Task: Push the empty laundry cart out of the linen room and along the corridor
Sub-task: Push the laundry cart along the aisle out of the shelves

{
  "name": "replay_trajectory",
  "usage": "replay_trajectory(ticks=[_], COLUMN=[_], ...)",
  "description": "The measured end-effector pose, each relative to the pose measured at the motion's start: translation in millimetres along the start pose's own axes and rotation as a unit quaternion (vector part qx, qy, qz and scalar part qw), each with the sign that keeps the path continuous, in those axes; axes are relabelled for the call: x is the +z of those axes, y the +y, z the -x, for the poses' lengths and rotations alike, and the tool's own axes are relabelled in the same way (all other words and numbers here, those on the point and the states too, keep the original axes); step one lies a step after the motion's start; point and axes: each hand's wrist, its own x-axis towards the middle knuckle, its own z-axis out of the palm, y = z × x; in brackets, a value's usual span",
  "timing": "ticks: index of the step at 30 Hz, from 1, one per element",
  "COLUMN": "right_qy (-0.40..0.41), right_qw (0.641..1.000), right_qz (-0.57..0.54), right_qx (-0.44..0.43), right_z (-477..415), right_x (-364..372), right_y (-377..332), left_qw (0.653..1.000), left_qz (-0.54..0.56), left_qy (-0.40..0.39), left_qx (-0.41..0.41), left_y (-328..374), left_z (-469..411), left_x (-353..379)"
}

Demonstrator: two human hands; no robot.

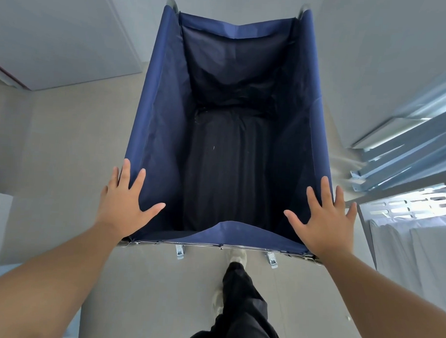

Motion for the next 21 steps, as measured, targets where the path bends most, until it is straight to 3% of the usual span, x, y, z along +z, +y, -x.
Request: replay_trajectory(ticks=[21], right_qy=[-0.022], right_qw=[0.999], right_qz=[-0.027], right_qx=[0.032], right_z=[-97.7], right_x=[-29.7], right_y=[-48.8], left_qw=[0.999], left_qz=[-0.011], left_qy=[0.020], left_qx=[0.034], left_y=[-34.3], left_z=[-134.9], left_x=[-18.4])
